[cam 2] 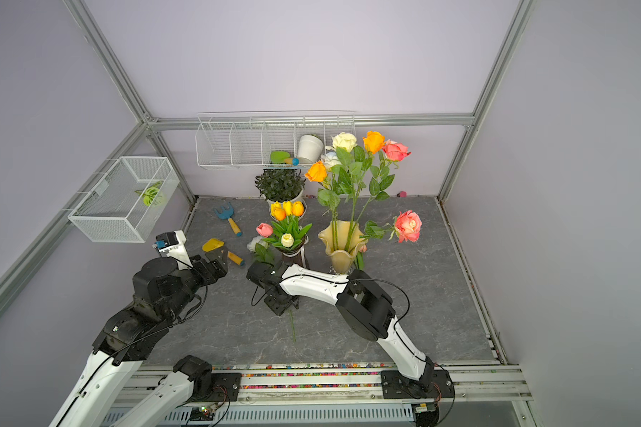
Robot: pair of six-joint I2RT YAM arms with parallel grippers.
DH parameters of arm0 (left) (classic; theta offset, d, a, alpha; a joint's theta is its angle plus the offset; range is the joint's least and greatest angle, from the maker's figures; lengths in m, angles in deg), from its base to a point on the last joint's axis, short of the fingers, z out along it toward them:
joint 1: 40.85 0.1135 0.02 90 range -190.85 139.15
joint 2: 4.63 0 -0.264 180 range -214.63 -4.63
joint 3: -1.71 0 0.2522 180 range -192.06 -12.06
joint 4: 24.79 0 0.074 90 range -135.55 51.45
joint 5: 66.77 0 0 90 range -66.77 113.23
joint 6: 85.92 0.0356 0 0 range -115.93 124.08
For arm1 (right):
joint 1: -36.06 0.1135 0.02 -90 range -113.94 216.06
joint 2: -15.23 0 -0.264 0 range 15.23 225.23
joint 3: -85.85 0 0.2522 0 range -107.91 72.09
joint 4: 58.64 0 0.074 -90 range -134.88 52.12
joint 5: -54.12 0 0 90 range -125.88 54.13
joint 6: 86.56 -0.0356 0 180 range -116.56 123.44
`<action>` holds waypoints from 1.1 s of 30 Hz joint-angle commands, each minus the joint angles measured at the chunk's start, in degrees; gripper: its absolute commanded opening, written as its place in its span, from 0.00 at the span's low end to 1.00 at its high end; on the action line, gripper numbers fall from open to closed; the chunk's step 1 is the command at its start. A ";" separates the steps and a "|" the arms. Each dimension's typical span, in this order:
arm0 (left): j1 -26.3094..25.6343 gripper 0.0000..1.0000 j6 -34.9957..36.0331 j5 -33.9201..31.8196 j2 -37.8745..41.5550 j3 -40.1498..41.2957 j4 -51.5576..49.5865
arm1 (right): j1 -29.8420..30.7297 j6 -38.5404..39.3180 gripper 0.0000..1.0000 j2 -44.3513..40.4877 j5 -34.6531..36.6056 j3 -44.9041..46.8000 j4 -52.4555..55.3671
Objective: Arrange the flowers in different vases according to their variety
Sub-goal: Pick up the flower at the center of the board.
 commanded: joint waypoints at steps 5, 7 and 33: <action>-0.02 0.89 2.08 -1.37 -0.08 -1.76 -1.37 | -1.77 -1.06 0.46 3.20 -2.22 -1.25 0.47; -0.02 0.89 2.28 -1.47 -0.08 -1.75 -1.53 | -2.29 -1.21 0.46 3.79 -3.01 -1.36 0.04; -0.01 0.89 2.19 -2.29 1.17 -1.68 -2.92 | -4.78 -2.38 0.38 18.84 1.93 -17.99 6.29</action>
